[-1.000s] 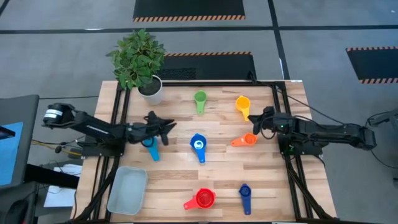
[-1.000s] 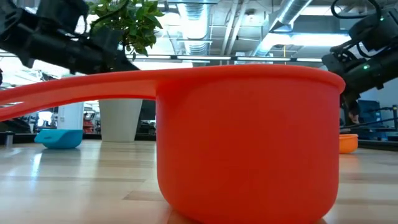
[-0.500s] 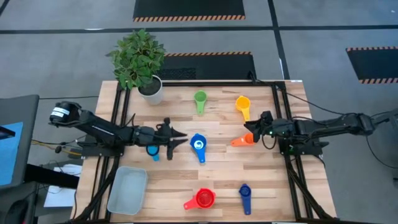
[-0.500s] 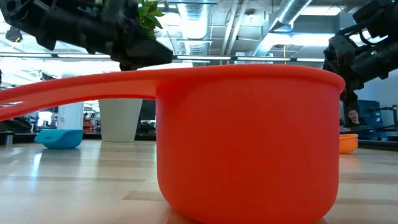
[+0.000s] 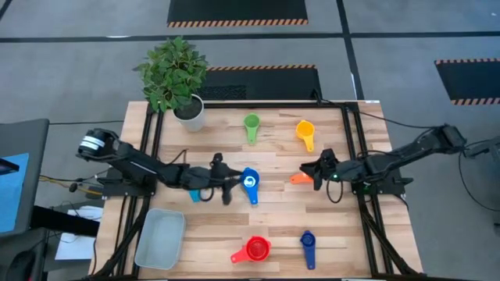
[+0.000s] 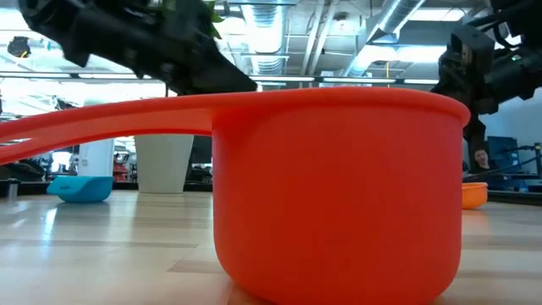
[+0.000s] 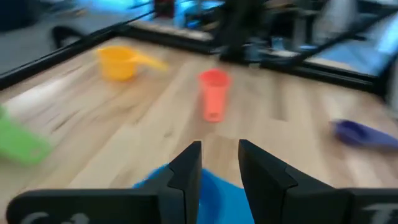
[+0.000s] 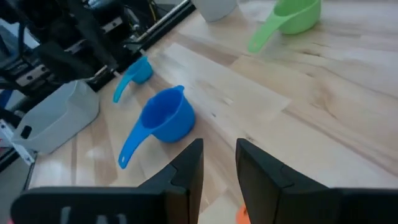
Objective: Nest measuring cups in basket
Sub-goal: Stack the blue measuring cup on the red measuring cup
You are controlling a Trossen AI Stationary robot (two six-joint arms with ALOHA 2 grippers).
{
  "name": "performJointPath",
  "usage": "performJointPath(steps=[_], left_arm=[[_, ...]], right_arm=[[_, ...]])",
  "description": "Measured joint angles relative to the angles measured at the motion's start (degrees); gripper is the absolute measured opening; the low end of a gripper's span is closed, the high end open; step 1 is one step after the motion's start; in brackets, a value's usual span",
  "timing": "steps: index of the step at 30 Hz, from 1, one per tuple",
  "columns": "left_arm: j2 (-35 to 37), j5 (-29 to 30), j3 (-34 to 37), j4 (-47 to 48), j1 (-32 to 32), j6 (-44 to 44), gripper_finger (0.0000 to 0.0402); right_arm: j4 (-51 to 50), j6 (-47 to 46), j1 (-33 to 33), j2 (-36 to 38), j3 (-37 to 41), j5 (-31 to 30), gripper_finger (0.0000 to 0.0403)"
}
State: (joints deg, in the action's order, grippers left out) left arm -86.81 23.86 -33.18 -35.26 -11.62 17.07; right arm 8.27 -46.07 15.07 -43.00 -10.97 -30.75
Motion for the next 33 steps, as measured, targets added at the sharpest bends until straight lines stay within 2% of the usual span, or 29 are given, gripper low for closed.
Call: performJointPath(steps=[4, 9, 13, 16, 24, 33], left_arm=[[-3.94, -0.12, -5.61, 9.58, 2.10, 5.40, 0.0098], [-9.82, -0.56, -14.79, 24.16, 3.67, 7.37, 0.0118], [-12.18, 3.04, -20.90, 35.82, 3.92, 8.22, 0.0135], [-12.65, 4.27, -23.30, 41.09, 4.01, 9.11, 0.0140], [-12.65, 2.12, -23.66, 46.55, 5.75, 11.96, 0.0124], [-12.65, 0.07, -23.66, 46.64, 7.02, 13.75, 0.0098]], right_arm=[[-0.62, 1.30, -0.29, -2.54, -1.20, -1.15, 0.0119], [-0.65, 1.49, -1.47, -5.25, -1.39, -1.07, 0.0119], [-0.60, 1.12, -1.48, -7.33, -1.37, -0.99, 0.0119], [-0.40, 0.63, -1.49, -8.77, -1.37, -0.87, 0.0119], [0.59, -0.50, -1.18, -10.82, -1.28, -0.65, 0.0119], [1.92, 0.90, -1.36, -10.80, -1.28, -1.08, 0.0119]])
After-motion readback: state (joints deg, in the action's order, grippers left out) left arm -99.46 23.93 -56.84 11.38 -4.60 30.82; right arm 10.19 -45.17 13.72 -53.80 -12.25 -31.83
